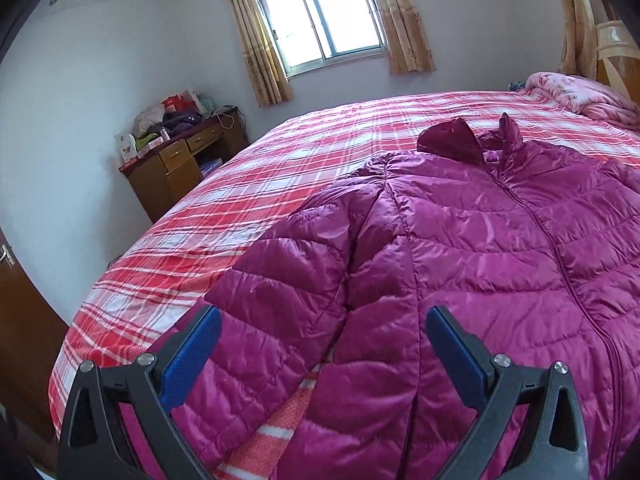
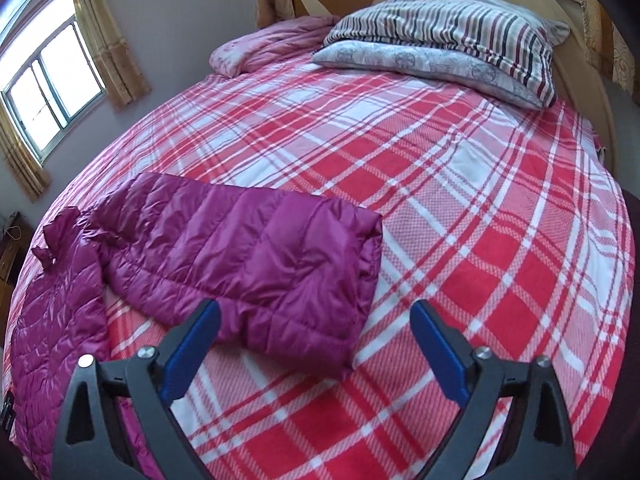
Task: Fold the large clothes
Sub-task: 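Move the right gripper to the sleeve cuff beside it and grasp it, then lift the sleeve with the right gripper and lay it across the jacket front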
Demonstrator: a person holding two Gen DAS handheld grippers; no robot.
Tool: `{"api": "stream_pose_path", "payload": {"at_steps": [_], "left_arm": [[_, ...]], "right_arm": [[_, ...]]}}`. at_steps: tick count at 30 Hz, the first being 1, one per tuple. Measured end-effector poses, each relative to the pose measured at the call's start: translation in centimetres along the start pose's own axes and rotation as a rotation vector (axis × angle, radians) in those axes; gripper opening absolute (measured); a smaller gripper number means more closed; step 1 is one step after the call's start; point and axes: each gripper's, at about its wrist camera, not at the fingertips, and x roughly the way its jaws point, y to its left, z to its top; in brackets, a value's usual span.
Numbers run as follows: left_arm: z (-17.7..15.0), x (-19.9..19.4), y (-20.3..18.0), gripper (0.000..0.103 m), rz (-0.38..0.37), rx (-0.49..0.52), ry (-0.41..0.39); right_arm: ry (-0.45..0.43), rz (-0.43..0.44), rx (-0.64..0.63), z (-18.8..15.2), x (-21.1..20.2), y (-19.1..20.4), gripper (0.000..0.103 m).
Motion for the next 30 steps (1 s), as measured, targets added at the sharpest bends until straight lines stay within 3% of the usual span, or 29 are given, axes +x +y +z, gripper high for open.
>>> {"api": "stream_pose_path", "payload": {"at_steps": [2, 4, 5, 7, 9, 17, 23, 30], "left_arm": [[0.3, 0.8, -0.1, 0.102, -0.008, -0.003, 0.012], [0.7, 1.8, -0.1, 0.102, -0.006, -0.006, 0.029], [0.8, 2.2, -0.1, 0.102, -0.001, -0.006, 0.036], [0.8, 2.8, 0.0, 0.102, -0.001, -0.012, 0.046], [0.8, 3.4, 0.4, 0.102, -0.006, -0.023, 0.059], [1.0, 4.7, 1.6, 0.102, -0.019, -0.058, 0.083], [1.2, 3.9, 2.1, 0.102, -0.049, -0.07, 0.072], [1.3, 3.7, 2.4, 0.102, -0.06, -0.079, 0.067]], "right_arm": [[0.035, 0.02, -0.002, 0.0, 1.0, 0.1, 0.074], [0.059, 0.034, -0.01, 0.0, 1.9, 0.3, 0.051], [0.059, 0.041, -0.009, 0.0, 2.0, 0.3, 0.048], [0.051, 0.046, -0.008, 0.5, 2.1, 0.0, 0.029], [0.042, 0.036, -0.007, 1.4, 2.1, -0.3, 0.022], [-0.101, -0.088, -0.117, 6.4, 0.1, 2.4, 0.017], [-0.24, -0.075, -0.227, 8.4, -2.9, 7.5, 0.016], [-0.354, -0.018, -0.391, 8.0, -5.9, 14.5, 0.015]]}}
